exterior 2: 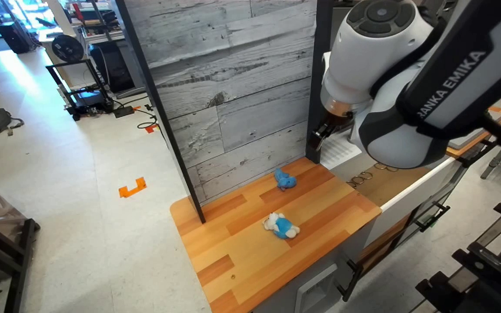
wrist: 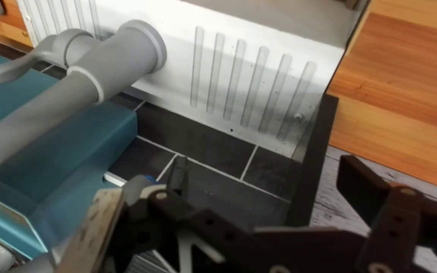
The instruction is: Slide the tap to the left
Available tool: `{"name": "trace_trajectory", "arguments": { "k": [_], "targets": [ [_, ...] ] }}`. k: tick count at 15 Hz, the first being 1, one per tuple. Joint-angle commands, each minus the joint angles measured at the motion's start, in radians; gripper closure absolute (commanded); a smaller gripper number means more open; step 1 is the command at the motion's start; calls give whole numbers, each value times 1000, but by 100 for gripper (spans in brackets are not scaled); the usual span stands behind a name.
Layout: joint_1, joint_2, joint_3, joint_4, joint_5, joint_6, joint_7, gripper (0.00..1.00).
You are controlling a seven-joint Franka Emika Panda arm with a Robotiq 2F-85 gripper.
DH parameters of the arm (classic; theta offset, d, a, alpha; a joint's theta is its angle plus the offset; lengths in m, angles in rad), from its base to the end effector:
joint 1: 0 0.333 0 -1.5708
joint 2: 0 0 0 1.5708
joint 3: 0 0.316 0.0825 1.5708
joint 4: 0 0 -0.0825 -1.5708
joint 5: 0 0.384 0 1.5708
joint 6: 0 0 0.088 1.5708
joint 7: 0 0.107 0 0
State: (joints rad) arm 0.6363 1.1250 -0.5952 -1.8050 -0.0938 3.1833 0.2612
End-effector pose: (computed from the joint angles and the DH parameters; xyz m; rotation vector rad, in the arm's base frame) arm 0.6381 0.0643 0.0433 2.6294 0.3651 0.6109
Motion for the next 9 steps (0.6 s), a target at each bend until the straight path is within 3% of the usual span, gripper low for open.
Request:
{"name": "trace_trajectory", "arguments": {
  "k": [1,6,9],
  "targets": [
    [-4,29,-15,62,38,-6,-44,0],
    [-28,-79,43,-11,0,-155,-92,0],
    [-65,-207,114,-70,-42,-339,-143,0]
  ]
}}
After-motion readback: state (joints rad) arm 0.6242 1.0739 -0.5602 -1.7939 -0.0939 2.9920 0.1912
